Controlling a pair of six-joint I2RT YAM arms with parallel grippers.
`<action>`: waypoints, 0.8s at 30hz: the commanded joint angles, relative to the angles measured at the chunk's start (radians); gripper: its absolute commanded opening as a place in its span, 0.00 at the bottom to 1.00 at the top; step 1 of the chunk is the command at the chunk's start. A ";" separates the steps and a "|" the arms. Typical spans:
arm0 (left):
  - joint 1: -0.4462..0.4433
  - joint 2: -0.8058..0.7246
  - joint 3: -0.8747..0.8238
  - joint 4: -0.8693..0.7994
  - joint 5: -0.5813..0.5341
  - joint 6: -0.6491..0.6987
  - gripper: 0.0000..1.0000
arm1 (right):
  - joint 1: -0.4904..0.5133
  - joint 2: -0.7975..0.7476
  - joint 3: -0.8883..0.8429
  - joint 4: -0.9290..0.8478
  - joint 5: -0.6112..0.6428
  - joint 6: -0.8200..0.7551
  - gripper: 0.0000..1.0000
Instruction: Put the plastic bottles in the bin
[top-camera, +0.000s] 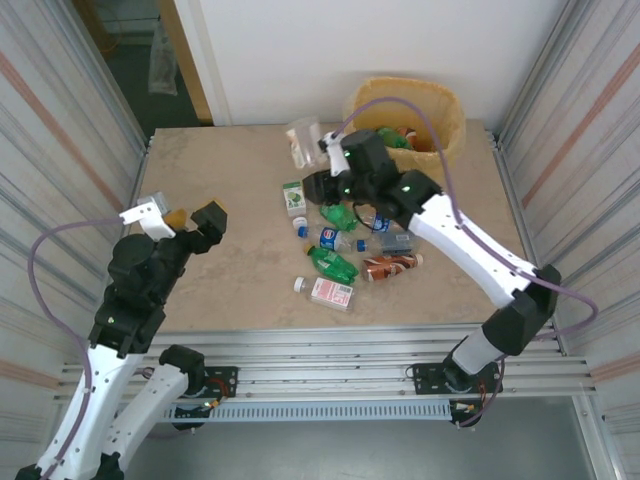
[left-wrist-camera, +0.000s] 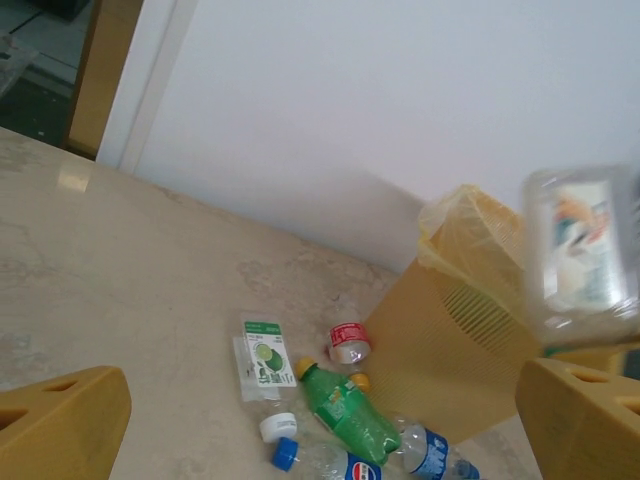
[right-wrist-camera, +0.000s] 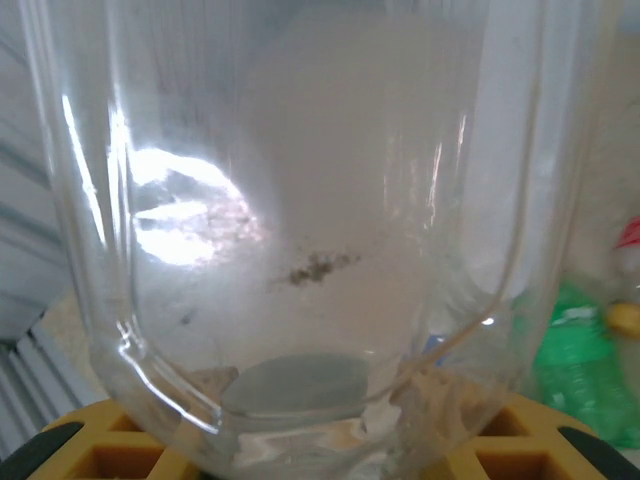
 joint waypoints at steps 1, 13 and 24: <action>-0.004 -0.006 -0.012 0.001 -0.026 0.039 0.99 | -0.078 -0.066 0.064 -0.065 0.050 -0.050 0.26; -0.004 0.027 -0.012 -0.005 -0.001 0.042 0.99 | -0.419 0.015 0.294 -0.230 -0.044 -0.054 0.26; -0.004 0.037 -0.010 -0.015 0.009 0.045 0.99 | -0.516 0.231 0.507 -0.385 0.095 -0.059 0.27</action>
